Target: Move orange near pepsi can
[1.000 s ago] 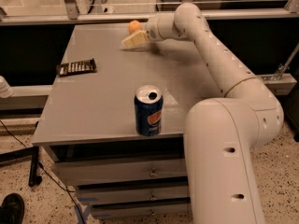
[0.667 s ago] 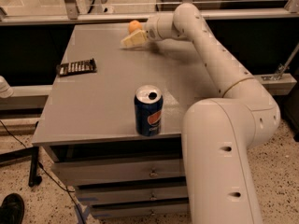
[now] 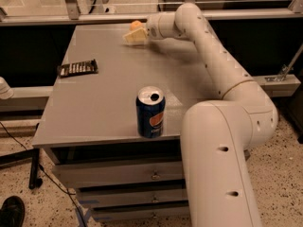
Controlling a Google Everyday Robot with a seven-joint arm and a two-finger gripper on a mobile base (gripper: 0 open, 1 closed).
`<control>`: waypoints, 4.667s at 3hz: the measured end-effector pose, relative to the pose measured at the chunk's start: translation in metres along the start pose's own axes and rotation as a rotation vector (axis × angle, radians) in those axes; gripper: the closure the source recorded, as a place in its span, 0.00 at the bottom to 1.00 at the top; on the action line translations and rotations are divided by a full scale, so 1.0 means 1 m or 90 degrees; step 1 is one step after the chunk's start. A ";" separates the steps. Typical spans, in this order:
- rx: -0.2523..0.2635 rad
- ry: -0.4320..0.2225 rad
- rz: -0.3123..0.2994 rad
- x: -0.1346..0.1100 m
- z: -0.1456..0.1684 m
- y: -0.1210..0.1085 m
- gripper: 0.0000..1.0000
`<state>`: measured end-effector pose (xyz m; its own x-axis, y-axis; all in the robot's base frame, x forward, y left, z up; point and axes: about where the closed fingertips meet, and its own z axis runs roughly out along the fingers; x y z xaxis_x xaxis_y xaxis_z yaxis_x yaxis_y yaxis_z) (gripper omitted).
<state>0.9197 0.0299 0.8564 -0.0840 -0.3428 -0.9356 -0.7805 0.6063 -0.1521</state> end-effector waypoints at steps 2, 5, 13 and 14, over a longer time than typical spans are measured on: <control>0.002 0.010 0.005 0.004 -0.001 -0.002 0.64; -0.005 -0.030 -0.058 -0.051 -0.112 0.035 1.00; -0.039 0.012 -0.054 0.028 -0.332 0.148 1.00; -0.076 0.046 -0.035 0.052 -0.355 0.164 1.00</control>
Offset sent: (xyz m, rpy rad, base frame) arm 0.0004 -0.0145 0.0002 -0.0154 0.0169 -0.0226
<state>0.5675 -0.1429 0.8957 -0.0803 -0.4259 -0.9012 -0.8531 0.4969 -0.1588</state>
